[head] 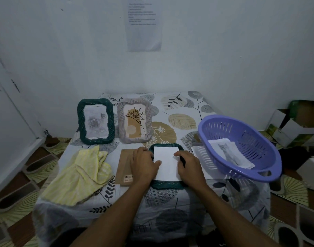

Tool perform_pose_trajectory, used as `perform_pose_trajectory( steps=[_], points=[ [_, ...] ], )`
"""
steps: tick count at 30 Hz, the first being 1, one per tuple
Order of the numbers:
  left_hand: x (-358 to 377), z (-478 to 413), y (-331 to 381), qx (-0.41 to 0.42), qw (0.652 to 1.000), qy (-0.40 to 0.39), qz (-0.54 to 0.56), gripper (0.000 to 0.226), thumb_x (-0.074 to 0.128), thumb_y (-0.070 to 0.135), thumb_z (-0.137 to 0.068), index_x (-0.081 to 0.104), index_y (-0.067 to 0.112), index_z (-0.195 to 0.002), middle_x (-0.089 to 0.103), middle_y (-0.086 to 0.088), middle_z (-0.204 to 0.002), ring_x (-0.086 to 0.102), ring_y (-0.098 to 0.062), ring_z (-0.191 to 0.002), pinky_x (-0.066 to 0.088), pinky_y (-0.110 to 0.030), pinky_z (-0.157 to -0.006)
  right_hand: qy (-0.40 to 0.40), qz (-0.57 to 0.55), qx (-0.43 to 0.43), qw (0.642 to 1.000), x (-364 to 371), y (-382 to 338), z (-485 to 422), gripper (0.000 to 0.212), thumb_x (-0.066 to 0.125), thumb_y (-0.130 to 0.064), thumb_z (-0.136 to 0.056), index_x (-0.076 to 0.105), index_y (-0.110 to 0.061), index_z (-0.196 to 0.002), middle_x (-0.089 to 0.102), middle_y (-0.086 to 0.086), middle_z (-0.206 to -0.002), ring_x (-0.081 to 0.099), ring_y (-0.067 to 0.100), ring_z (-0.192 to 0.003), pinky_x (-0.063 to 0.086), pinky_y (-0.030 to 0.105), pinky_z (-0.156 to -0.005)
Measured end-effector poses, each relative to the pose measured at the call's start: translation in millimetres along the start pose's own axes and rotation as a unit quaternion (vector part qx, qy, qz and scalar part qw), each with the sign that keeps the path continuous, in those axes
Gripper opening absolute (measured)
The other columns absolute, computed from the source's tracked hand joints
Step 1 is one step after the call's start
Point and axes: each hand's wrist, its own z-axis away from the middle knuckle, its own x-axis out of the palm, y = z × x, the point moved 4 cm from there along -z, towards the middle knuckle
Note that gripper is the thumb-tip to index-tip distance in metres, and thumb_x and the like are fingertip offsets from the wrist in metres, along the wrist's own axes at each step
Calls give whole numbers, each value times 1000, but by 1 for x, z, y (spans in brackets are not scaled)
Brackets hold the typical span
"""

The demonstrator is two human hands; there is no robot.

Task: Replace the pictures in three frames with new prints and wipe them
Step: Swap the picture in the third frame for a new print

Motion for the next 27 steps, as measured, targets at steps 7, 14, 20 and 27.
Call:
perform_pose_trajectory(
  steps=[7,14,20,27],
  points=[
    [-4,2,-1,-2,997,23,77,17,78,19,-70,63,26,-72,61,4,-98,54,-19,-98,49,-40,-85,0,-14,-10,1000,0,0,0,31,49,4,-86,66,-12,-108,64,4,-118,57,17,-108,37,17,-93],
    [-16,2,2,0,977,5,213,11,65,7,-81,60,16,-76,63,0,-73,58,-14,-69,45,-25,-59,11,-25,-18,999,-2,-5,-1,29,51,3,-86,67,-11,-106,63,4,-118,53,17,-113,38,22,-100],
    [-28,-2,5,-31,946,-15,323,8,65,6,-83,59,11,-80,66,-6,-72,59,-19,-69,49,-35,-62,57,61,-95,992,-44,-37,-24,22,57,-8,-86,67,-14,-104,63,5,-114,51,20,-109,44,35,-97],
    [-20,-2,36,-38,931,-57,358,13,68,2,-82,59,10,-82,70,-10,-79,67,-21,-77,59,-36,-70,-97,291,76,949,-108,-4,-32,42,52,-36,-89,49,-15,-125,61,10,-115,58,35,-100,47,40,-78]
  ],
)
